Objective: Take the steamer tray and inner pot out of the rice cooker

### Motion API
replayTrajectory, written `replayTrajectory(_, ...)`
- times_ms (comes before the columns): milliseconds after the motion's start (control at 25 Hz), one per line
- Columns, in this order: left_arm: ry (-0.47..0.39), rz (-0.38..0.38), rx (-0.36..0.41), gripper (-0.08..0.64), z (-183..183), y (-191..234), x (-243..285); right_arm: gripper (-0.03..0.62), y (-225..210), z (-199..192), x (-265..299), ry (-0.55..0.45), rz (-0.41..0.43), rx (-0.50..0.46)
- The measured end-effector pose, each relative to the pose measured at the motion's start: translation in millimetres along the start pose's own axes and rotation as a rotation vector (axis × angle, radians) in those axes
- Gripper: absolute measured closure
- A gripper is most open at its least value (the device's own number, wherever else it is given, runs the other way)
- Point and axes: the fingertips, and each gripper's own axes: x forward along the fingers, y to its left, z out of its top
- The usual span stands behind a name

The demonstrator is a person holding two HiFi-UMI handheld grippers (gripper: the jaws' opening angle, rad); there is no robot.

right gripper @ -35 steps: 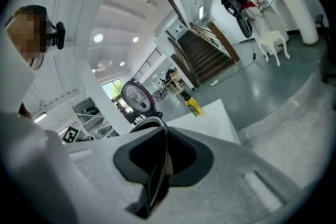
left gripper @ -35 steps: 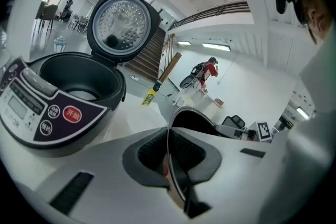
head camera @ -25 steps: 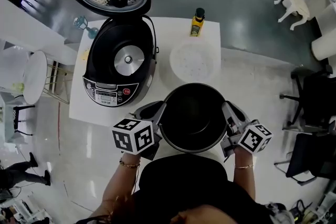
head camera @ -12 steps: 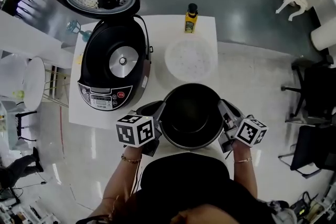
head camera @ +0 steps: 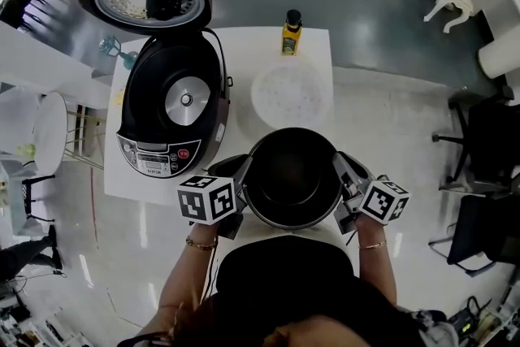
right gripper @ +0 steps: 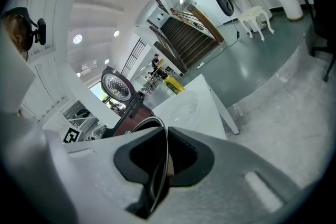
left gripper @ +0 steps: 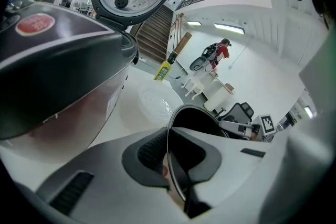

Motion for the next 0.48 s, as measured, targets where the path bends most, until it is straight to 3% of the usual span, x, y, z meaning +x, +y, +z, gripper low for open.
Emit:
replayTrajectory(320, -0.176, -0.018, 0.015, 0.537, 11, 0, -4, 0.565, 2, 11, 0, -0.015, -0.031, -0.103)
replayTrajectory(480, -0.269, -0.015, 0.049, 0.537, 28, 1, -25, 0.528, 6, 22, -9, -0.047, -0.043, -0.156)
